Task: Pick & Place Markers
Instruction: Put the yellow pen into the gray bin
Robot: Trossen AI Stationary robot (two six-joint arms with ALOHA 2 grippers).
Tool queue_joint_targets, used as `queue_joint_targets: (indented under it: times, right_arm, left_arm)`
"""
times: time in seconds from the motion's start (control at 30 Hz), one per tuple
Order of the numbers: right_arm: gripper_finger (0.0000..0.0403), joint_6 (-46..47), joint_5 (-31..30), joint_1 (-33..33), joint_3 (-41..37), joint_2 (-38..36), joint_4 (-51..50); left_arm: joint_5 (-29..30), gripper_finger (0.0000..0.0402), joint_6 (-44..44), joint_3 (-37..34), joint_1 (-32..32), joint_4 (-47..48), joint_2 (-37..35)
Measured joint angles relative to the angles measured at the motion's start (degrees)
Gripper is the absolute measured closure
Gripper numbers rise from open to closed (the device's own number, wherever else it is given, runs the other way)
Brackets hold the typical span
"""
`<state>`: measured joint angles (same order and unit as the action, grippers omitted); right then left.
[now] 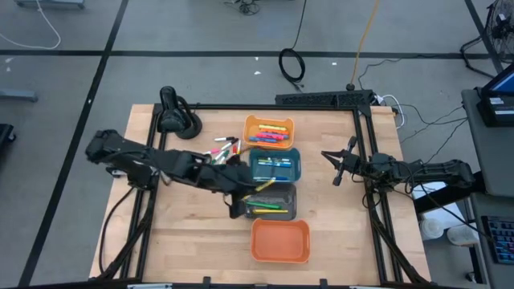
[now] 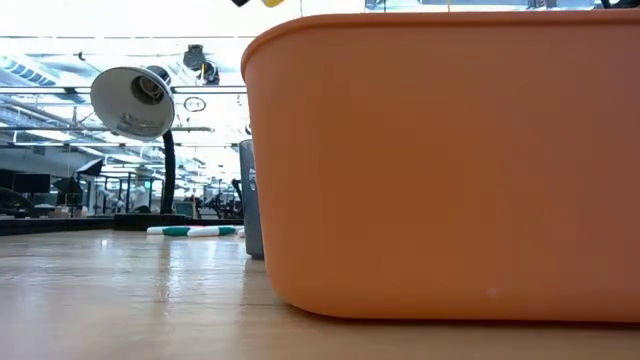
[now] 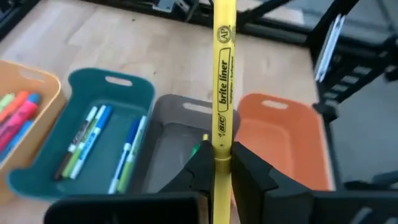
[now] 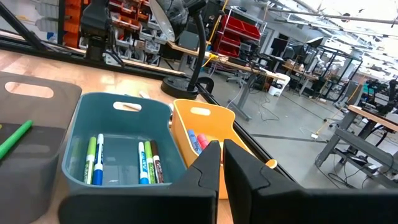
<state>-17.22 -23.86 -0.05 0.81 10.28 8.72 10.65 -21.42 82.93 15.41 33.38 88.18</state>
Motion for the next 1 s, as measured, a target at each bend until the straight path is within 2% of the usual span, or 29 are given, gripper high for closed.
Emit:
queue_joint_targets:
  times: [0.17,0.3,0.4,0.5,0.63,1.0]
  right_arm:
    - [0.0392,0.0,0.0,0.0,0.0,0.0,0.0]
    - [0.0392,0.0,0.0,0.0,0.0,0.0,0.0]
    - [0.0392,0.0,0.0,0.0,0.0,0.0,0.0]
    - [0.0392,0.0,0.0,0.0,0.0,0.0,0.0]
    - [0.0392,0.0,0.0,0.0,0.0,0.0,0.0]
    - [0.0392,0.0,0.0,0.0,0.0,0.0,0.0]
  left_arm:
    - [-0.6,0.0369,6.1,4.3,-1.3,3.2,7.6]
    - [-0.8,0.0369,9.1,4.5,-2.6,3.4,13.5]
    - [-3.7,0.0369,10.0,4.5,-3.4,3.8,17.2]
    - [-6.1,0.0369,10.8,4.6,-4.0,4.1,20.2]
    - [-6.3,0.0369,11.3,4.6,-4.7,4.1,23.1]
    - [-6.1,0.0296,9.1,4.6,-5.3,4.2,24.8]
